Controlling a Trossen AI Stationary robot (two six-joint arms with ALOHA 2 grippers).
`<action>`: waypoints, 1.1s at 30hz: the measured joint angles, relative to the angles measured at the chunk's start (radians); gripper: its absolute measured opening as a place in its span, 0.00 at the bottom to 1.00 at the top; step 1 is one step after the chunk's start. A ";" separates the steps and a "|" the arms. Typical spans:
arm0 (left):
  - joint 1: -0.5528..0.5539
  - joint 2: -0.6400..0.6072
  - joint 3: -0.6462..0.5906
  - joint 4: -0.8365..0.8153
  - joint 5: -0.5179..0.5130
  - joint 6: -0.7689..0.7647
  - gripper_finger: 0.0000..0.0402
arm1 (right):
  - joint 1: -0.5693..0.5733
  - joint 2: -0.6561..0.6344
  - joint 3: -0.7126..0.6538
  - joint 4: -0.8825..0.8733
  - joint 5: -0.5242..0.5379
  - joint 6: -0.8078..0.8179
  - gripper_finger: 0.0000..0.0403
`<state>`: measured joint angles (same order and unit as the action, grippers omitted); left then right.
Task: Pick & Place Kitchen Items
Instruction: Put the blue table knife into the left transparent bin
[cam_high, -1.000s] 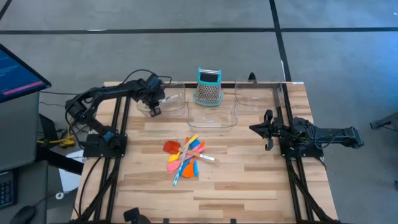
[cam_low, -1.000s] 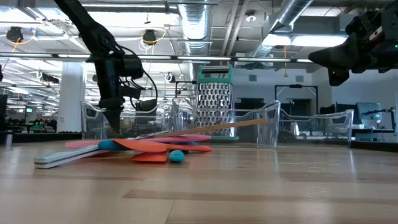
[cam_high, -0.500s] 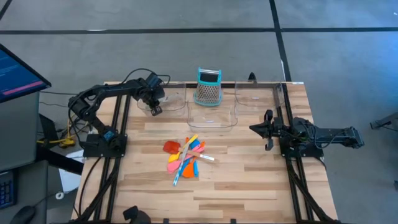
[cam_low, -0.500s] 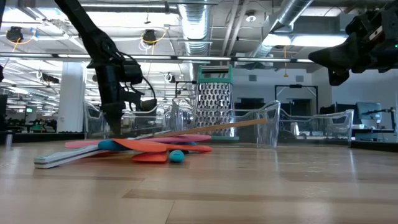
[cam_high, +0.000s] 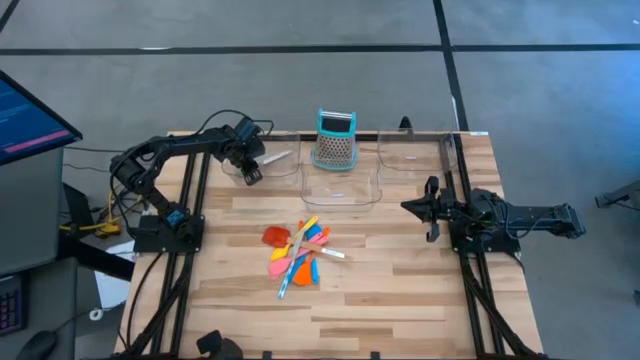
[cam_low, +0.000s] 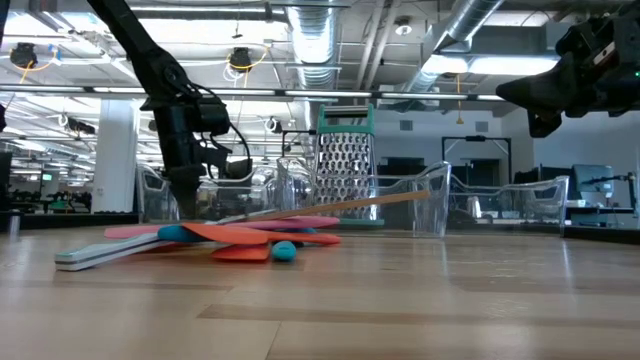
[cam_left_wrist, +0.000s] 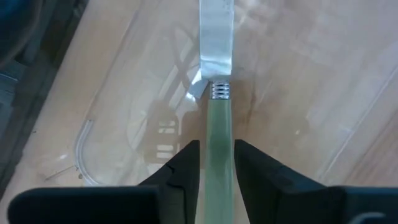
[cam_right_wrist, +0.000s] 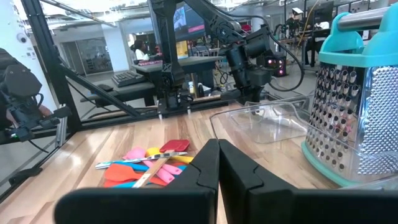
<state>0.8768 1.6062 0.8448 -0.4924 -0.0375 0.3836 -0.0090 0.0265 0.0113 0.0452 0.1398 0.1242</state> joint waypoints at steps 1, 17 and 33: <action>0.000 0.000 0.000 0.001 0.000 0.000 0.23 | 0.000 0.000 0.000 0.000 0.000 0.000 0.00; -0.017 -0.240 -0.001 0.017 -0.008 -0.007 0.06 | 0.000 0.000 0.000 0.000 -0.004 0.000 0.00; -0.251 -0.755 0.000 0.031 -0.007 -0.361 0.02 | 0.000 0.000 0.000 0.000 -0.004 0.000 0.00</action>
<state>0.6258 0.8515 0.8448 -0.4610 -0.0448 0.0223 -0.0090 0.0269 0.0113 0.0450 0.1355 0.1238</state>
